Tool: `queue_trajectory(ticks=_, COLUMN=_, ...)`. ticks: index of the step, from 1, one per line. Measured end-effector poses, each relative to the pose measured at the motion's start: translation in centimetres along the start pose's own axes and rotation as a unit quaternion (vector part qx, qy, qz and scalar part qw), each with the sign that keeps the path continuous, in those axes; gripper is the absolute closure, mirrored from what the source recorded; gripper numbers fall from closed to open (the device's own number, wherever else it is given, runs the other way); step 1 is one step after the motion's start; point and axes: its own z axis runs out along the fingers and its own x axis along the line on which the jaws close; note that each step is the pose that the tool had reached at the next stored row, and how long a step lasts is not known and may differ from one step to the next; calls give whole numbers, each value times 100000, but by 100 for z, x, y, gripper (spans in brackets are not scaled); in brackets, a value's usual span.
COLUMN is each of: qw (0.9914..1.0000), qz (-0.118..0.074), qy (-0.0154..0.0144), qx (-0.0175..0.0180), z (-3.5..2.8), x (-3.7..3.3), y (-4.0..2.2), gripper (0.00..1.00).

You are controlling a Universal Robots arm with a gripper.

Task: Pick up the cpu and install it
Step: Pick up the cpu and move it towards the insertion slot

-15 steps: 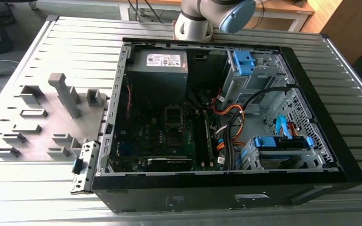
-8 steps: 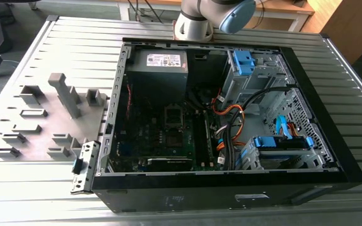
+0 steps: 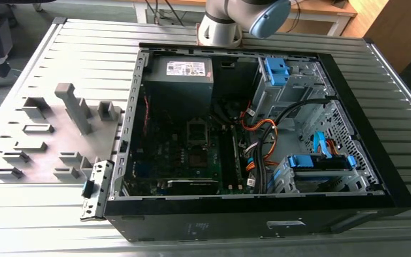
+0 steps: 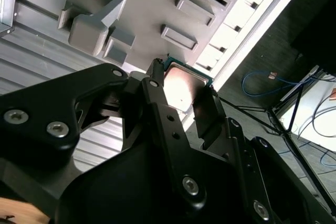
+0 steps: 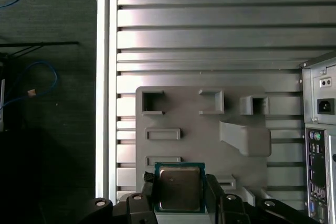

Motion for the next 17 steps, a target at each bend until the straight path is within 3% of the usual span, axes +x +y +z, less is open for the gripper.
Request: queue_trajectory(ticks=17, qw=100000, qz=11, qy=155, qx=4, z=-6, x=-374, y=10, gripper=53)
